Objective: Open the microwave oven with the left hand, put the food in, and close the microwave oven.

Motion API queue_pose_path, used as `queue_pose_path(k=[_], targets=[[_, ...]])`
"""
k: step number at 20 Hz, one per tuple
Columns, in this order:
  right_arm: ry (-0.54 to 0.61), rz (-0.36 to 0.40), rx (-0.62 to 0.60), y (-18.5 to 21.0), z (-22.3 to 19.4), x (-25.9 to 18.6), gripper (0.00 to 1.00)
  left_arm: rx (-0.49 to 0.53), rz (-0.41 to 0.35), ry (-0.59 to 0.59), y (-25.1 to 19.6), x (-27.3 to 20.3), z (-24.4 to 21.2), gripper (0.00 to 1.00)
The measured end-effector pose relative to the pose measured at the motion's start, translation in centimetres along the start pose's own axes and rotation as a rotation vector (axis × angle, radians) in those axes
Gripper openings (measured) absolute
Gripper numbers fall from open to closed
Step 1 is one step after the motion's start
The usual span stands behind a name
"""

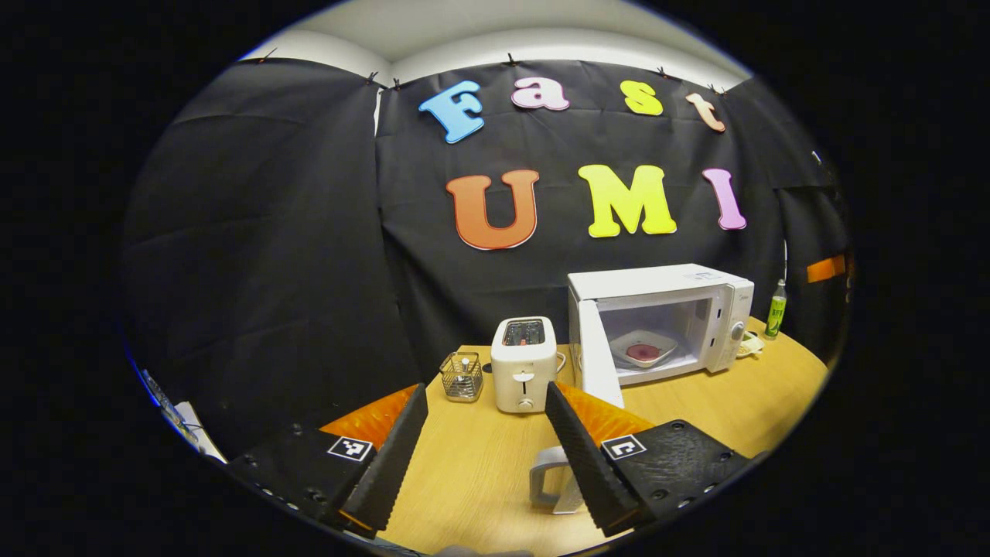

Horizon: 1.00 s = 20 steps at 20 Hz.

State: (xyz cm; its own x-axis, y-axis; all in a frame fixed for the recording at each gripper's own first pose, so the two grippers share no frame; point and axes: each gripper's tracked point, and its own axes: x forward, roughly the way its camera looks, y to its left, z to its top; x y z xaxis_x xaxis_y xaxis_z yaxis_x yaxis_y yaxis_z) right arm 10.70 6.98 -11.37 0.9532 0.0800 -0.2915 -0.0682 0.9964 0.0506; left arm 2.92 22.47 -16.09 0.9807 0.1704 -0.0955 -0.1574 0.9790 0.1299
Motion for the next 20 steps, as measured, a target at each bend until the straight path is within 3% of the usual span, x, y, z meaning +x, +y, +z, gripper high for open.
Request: queue_pose_path(k=[1, 2, 3, 4, 6, 7, 8, 9, 10, 11, 12, 13, 14, 15, 20], targets=[[0.006, 0.001, -0.001, -0.1, 0.2, -0.9, 1.0, -0.003, -0.001, -0.001, 0.0, 0.2, -0.4, 0.86], [0.002, -0.004, 0.005, -0.4, 0.6, -1.8, 0.91, -0.011, -0.004, -0.003, 0.3, 0.2, -0.6, 0.72], [-0.002, -0.01, 0.017, -0.7, 0.9, -2.6, 0.91, -0.025, -0.026, 0.002, 0.1, 0.3, -1.0, 0.58], [0.004, -0.019, 0.033, -1.0, 0.6, -3.3, 0.91, -0.043, -0.057, 0.0, -0.4, 0.0, -1.3, 0.61], [0.023, -0.02, 0.072, -1.2, 0.1, -4.5, 0.91, -0.066, -0.125, 0.001, -1.5, -0.1, -1.9, 0.39], [0.033, -0.02, 0.085, -1.3, -0.1, -5.0, 0.91, -0.062, -0.156, -0.004, -2.0, 0.0, -2.0, 0.4], [0.04, -0.023, 0.096, -1.5, -0.2, -5.5, 1.0, -0.056, -0.133, 0.004, -1.3, 0.3, -2.6, 0.39], [0.046, -0.027, 0.103, -1.6, -0.2, -6.0, 1.0, -0.06, -0.123, 0.017, -0.8, 0.0, -3.2, 0.08], [0.046, -0.029, 0.107, -1.6, -0.2, -6.3, 1.0, -0.079, -0.105, 0.022, 0.0, 0.4, -3.4, 0.08], [0.046, -0.029, 0.112, -1.6, -0.1, -6.8, 1.0, -0.113, -0.13, 0.026, -0.4, 0.8, -3.6, 0.0], [0.049, -0.028, 0.113, -1.5, -0.2, -7.1, 1.0, -0.137, -0.14, 0.029, -0.7, 1.2, -3.7, 0.02], [0.053, -0.027, 0.113, -1.5, -0.2, -7.3, 0.91, -0.147, -0.139, 0.035, -0.8, 1.5, -4.1, 0.01], [0.057, -0.024, 0.113, -1.5, -0.2, -7.4, 1.0, -0.139, -0.121, 0.042, -0.1, 1.6, -4.3, 0.01], [0.059, -0.023, 0.115, -1.5, -0.2, -7.5, 1.0, -0.137, -0.092, 0.054, 0.8, 1.4, -4.8, 0.01], [0.077, -0.006, 0.125, -1.6, 0.3, -7.0, 1.0, -0.11, -0.087, 0.065, -0.8, 3.7, -6.3, 0.0]])
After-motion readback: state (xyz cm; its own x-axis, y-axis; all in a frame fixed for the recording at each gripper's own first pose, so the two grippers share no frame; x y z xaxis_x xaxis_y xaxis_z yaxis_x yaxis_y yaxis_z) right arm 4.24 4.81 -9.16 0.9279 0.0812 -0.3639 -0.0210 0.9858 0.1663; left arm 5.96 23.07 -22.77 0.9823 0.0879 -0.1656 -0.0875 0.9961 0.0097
